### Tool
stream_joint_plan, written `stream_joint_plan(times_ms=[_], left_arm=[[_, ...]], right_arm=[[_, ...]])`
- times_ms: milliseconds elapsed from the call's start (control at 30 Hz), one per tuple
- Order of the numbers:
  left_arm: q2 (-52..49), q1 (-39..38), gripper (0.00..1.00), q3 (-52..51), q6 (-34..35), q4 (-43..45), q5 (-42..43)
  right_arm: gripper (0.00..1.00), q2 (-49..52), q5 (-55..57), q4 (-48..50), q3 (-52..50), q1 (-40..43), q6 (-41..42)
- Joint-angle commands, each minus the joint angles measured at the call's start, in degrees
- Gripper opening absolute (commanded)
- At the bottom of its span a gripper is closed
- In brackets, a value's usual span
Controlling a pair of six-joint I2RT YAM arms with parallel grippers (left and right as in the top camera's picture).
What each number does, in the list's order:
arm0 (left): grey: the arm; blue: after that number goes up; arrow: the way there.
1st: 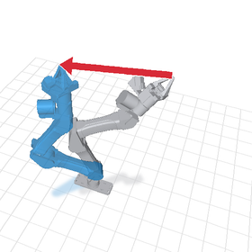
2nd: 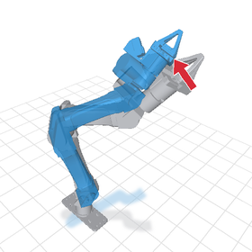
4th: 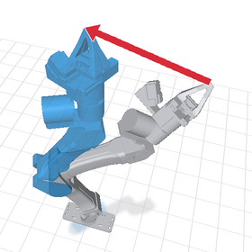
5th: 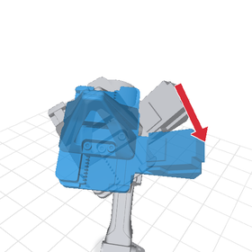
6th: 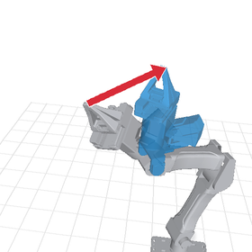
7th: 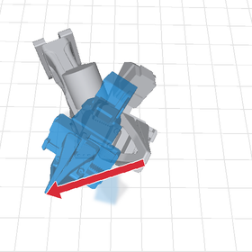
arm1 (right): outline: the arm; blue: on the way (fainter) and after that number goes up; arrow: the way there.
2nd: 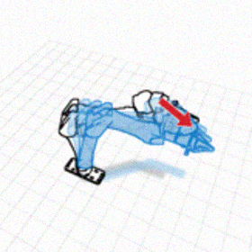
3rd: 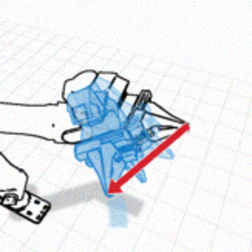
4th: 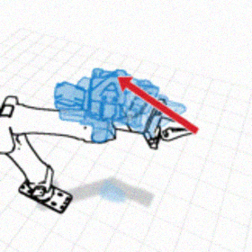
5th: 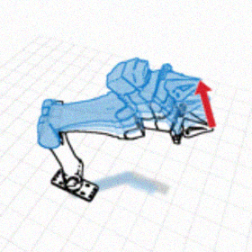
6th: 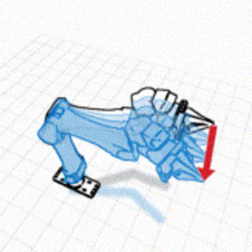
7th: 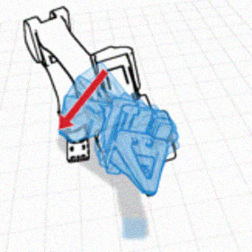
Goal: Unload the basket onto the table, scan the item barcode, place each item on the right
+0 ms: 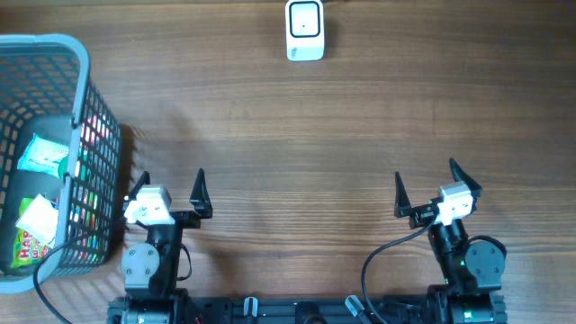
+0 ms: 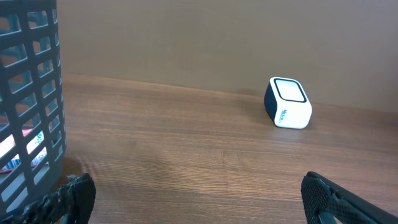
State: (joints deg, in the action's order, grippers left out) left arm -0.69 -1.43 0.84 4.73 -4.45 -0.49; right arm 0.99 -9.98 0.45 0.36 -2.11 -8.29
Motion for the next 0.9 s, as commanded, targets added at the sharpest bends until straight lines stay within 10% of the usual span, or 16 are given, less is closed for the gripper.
stream_joint_plan(times_ms=[0, 867], left_arm=[[-17.16, 0.39, 1.00, 24.24, -1.33, -10.49, 19.54], [-17.22, 0.39, 1.00, 24.24, -1.33, -16.04, 12.85]], right_arm=[[1.00, 0.37, 1.07, 0.17, -0.07, -0.13, -0.72], [1.00, 0.37, 1.07, 0.15, -0.07, -0.13, -0.72]])
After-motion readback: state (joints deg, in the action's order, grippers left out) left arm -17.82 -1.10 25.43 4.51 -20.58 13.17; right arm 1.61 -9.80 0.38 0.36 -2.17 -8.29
